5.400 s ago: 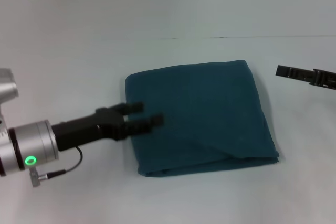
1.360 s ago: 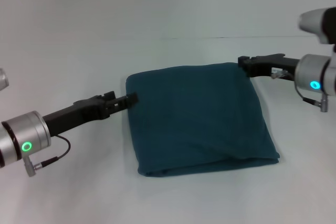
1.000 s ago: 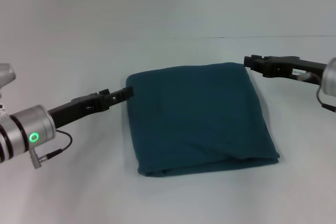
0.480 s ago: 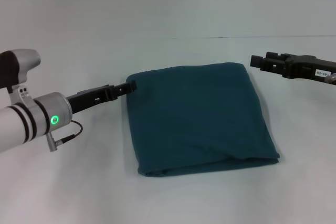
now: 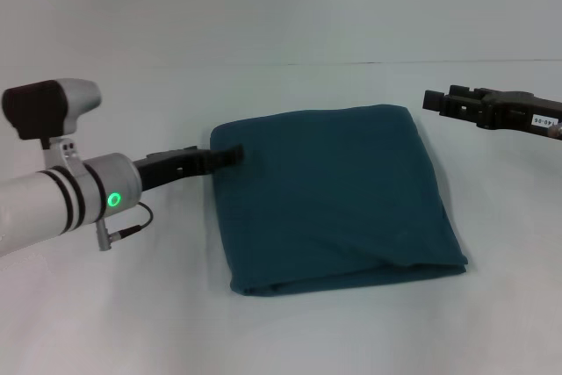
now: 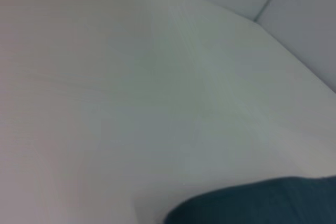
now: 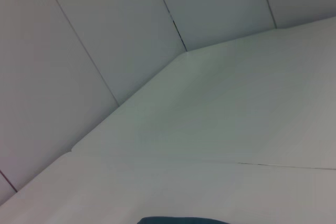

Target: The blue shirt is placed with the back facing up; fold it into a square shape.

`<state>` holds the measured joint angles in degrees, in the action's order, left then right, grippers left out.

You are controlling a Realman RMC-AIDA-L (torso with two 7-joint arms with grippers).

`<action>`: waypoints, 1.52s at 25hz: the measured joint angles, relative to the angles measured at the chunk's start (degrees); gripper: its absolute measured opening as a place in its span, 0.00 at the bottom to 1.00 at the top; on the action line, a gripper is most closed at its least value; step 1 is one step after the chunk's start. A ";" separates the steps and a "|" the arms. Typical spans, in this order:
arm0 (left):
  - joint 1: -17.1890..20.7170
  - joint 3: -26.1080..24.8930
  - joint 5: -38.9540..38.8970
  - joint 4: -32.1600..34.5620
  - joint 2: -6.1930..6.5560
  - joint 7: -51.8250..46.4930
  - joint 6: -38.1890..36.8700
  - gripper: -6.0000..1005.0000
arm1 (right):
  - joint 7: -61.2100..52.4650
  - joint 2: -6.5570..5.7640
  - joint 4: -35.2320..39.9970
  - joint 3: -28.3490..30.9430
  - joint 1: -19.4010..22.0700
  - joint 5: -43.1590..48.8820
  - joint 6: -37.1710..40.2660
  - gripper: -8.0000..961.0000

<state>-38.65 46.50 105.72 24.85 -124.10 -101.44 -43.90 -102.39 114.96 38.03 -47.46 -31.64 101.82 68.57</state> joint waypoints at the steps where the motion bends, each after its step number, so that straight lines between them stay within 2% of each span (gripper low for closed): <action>1: -0.14 0.85 -0.04 0.00 0.00 0.00 -0.10 0.87 | 0.00 0.00 0.01 0.00 0.00 0.00 -0.04 0.70; 8: -1.20 4.72 -0.17 0.01 -0.14 0.01 -0.16 0.87 | 0.14 0.07 -0.16 0.00 0.00 0.00 -0.55 0.70; 26: -2.29 8.85 0.11 -0.40 -0.17 -0.24 2.25 0.86 | 0.16 0.33 -0.04 0.00 0.00 -0.05 -0.68 0.70; 38: -2.87 8.88 0.27 -0.47 -0.12 -0.30 3.70 0.40 | 0.35 0.45 0.03 0.10 0.00 -0.19 -0.62 0.69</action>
<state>-41.51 55.38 106.00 24.38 -124.22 -101.74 -40.20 -102.04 115.40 38.06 -47.36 -31.64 101.63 67.95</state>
